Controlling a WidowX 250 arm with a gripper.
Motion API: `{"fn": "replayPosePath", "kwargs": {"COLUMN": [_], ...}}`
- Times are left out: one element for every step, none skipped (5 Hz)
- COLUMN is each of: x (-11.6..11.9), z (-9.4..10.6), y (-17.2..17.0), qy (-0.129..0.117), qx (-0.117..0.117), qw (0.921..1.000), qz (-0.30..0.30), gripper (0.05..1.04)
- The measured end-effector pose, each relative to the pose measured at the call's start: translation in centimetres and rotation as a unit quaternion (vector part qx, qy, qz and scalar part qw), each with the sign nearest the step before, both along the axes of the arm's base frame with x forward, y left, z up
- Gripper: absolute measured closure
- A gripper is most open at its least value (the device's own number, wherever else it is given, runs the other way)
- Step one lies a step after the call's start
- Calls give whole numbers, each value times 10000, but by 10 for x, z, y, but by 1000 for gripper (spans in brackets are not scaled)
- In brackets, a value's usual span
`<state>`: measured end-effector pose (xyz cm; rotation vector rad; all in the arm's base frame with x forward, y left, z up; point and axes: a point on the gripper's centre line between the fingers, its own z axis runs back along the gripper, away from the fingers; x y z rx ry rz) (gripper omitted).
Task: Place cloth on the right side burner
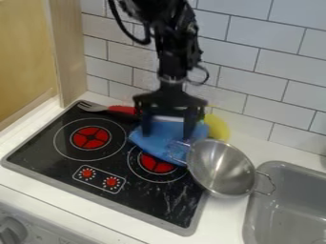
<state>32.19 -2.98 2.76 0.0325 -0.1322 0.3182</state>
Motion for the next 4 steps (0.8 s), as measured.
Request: {"fn": "replayPosePath", "kwargs": {"x": [-9, -19, -32, -45], "z": [16, 38, 52, 77], "y": [2, 4, 9, 13], "qy": [-174, -408, -511, -810], "qx": [-19, -80, -41, 65], "qw": [9998, 9991, 9987, 9966], "qz": [-15, -13, 47, 155], "gripper": [84, 84, 84, 84]}}
